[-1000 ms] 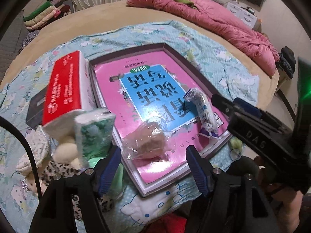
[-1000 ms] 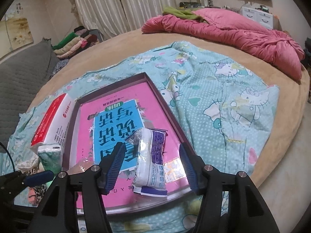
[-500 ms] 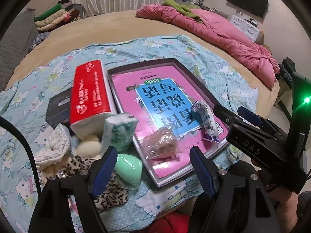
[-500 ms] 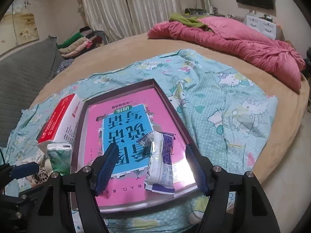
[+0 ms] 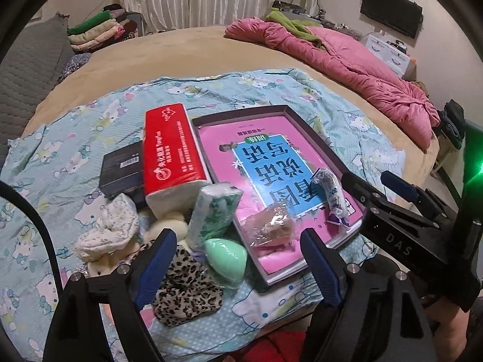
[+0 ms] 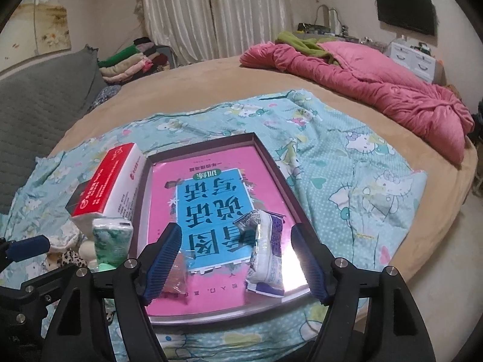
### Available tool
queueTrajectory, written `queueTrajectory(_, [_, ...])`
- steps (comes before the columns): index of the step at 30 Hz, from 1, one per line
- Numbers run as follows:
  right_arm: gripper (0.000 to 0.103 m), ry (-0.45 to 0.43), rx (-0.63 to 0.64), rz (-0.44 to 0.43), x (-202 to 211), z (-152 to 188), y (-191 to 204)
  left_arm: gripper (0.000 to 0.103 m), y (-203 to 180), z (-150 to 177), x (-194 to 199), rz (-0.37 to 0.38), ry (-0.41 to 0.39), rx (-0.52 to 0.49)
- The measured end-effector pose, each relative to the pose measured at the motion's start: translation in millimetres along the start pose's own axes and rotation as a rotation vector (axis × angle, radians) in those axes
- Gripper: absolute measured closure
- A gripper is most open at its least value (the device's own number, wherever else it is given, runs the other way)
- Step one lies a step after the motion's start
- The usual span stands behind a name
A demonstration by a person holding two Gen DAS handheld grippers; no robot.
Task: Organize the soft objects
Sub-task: 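Move both tools back toward the pile of soft items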
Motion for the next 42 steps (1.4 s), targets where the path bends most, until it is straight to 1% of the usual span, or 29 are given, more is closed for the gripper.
queueTrajectory(13, [0.026, -0.045, 0.075, -0.039, 29.8, -19.5, 35.1, 0.019, 20.3, -5.6, 26.1, -0.009, -0.041, 0.028])
queueTrajectory(21, [0.026, -0.069, 0.116, -0.062, 45.0, -28.6, 54.4, 0.019, 43.0, -7.9, 42.1, -0.034, -0.068, 0.059])
queueTrajectory(26, [0.026, -0.092, 0.148, -0.079, 56.8, -34.6, 67.8, 0.019, 65.7, -11.0, 55.3, -0.047, -0.086, 0.096])
queueTrajectory(32, [0.026, -0.113, 0.195, -0.102, 66.6, -37.4, 84.9, 0.019, 106.0, -19.7, 71.5, -0.089, -0.115, 0.161])
queueTrajectory(38, [0.026, -0.106, 0.235, -0.119, 67.6, -34.8, 97.7, 0.019, 149.1, -21.7, 81.3, -0.11, -0.13, 0.25])
queueTrajectory(42, [0.026, -0.089, 0.259, -0.135, 64.6, -29.4, 106.1, 0.019, 177.3, -15.4, 83.1, -0.139, -0.129, 0.297])
Point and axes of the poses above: each gripper's, at about its wrist camera, not at the fingertips, and x roughly against the way its jaws point, y to its left, z to its underside, the point moved 6 cm from there along -x, roughly the way its jaws point, and after that the axes turned 11 degrees about x, right-handed, at the moved point
